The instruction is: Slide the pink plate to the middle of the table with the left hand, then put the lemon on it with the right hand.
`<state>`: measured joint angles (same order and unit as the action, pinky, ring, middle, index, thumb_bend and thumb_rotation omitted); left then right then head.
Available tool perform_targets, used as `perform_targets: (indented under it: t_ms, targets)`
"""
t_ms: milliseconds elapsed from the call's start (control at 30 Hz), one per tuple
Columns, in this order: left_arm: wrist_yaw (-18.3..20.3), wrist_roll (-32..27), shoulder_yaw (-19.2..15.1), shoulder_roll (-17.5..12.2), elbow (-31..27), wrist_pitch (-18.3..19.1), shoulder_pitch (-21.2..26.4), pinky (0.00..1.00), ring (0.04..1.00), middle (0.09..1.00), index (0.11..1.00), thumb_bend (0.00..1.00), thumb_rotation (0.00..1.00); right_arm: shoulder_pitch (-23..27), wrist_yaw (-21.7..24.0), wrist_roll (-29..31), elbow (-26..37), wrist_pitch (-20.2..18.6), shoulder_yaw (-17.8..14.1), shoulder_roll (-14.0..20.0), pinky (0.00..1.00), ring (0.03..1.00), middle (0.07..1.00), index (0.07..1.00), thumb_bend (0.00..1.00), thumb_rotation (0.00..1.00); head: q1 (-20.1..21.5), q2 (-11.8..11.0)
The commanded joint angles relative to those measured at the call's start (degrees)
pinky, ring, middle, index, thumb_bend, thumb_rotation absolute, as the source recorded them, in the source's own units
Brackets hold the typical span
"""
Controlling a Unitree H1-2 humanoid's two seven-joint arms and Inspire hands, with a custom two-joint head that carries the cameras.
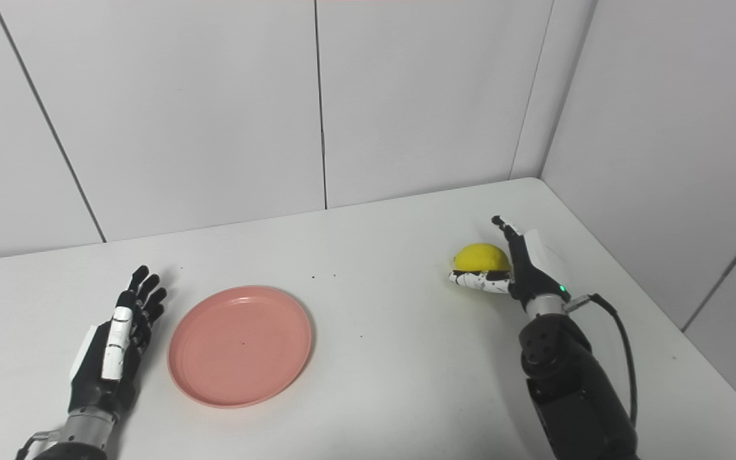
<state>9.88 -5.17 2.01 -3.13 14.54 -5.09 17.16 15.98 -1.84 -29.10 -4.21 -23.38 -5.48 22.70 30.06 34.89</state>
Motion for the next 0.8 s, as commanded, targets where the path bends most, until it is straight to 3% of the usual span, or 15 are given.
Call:
perform_targets:
  t_ms: [0, 367, 467, 600, 767]
  targets:
    - [0.2, 0.0, -0.3, -0.8, 0.4, -0.3, -1.2, 0.98, 0.965, 0.981, 0.981, 0.59, 1.00, 2.7, -1.1, 0.3, 0.1, 1.1, 0.0, 1.2, 0.80, 0.884, 0.896, 0.877, 0.98, 0.34, -0.1, 0.0]
    - [0.4, -0.2, -0.3, -0.7, -0.3, 0.0, -1.5, 0.98, 0.965, 0.983, 0.985, 0.59, 1.00, 4.5, -1.1, 1.8, -4.2, 2.0, 1.4, 2.0, 0.78, 0.872, 0.892, 0.868, 0.95, 0.24, -0.3, 0.3]
    - [0.2, -0.1, -0.3, -0.6, -0.5, 0.2, -1.5, 0.98, 0.967, 0.985, 0.986, 0.58, 1.00, 4.4, -1.2, 1.6, -4.4, 2.2, 2.1, 2.2, 0.68, 0.794, 0.839, 0.830, 0.90, 0.15, -0.5, 0.4]
    - [0.2, -0.2, -0.3, -0.4, -0.7, 0.3, -1.5, 0.98, 0.963, 0.981, 0.983, 0.58, 1.00, 4.2, -1.9, 0.3, -5.0, 2.7, 3.6, 2.9, 0.65, 0.744, 0.793, 0.785, 0.85, 0.07, -0.5, 0.5]
    - [0.5, -0.6, -0.3, -0.4, -0.9, 0.7, -1.5, 0.99, 0.972, 0.988, 0.989, 0.59, 1.00, 4.1, -3.4, -0.2, -5.4, 3.0, 4.2, 2.8, 0.48, 0.548, 0.610, 0.632, 0.70, 0.00, -0.8, 0.6]
